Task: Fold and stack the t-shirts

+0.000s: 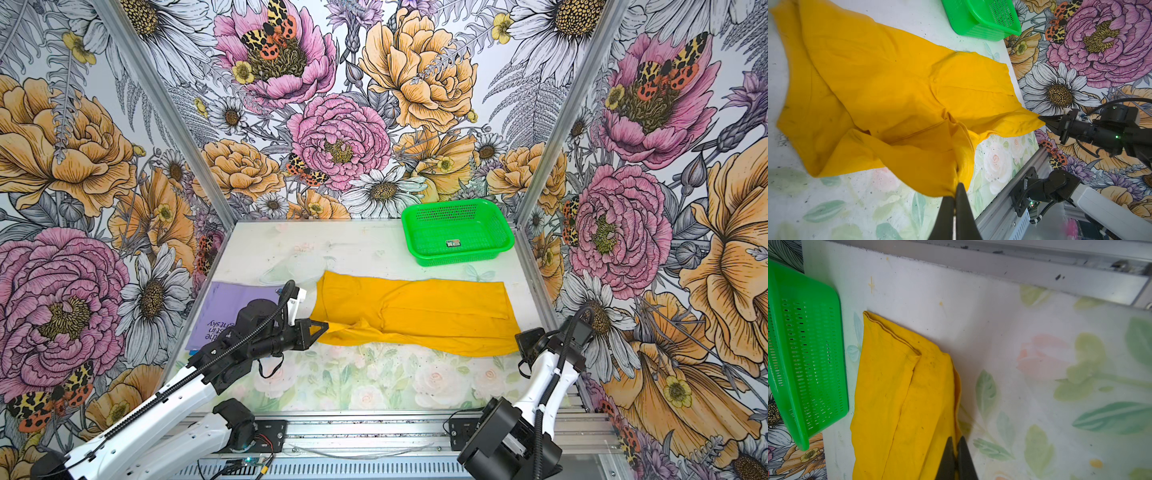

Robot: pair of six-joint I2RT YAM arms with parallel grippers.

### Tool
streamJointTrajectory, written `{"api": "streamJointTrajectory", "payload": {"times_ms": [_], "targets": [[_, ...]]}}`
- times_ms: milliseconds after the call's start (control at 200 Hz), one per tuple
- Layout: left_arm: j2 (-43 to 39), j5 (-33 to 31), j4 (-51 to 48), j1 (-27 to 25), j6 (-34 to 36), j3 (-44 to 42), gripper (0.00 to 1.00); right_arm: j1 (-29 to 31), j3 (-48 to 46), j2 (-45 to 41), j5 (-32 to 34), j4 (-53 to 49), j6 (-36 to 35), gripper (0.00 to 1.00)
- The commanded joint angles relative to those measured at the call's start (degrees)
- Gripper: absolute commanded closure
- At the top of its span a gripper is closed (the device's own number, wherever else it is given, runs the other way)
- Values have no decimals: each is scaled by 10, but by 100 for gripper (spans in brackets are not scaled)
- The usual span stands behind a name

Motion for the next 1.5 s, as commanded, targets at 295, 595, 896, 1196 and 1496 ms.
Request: {"api": "streamJointTrajectory", "payload": {"times_ms": [295, 595, 896, 1196, 1496], "targets": [[37, -25, 17, -6, 5, 3, 100, -38, 17, 27, 3, -15, -7, 100], [146, 21, 65, 57, 55, 77, 100, -19, 33, 99, -19, 47, 1, 100], [290, 74, 87, 95, 92, 158, 100, 23, 77, 203, -8, 111, 26, 100], [365, 99, 107, 129, 102, 201, 100, 78, 148, 316, 6, 142, 46, 100], [433, 114, 118, 140, 105, 248, 100, 92, 172, 363, 16, 151, 52, 100]]}}
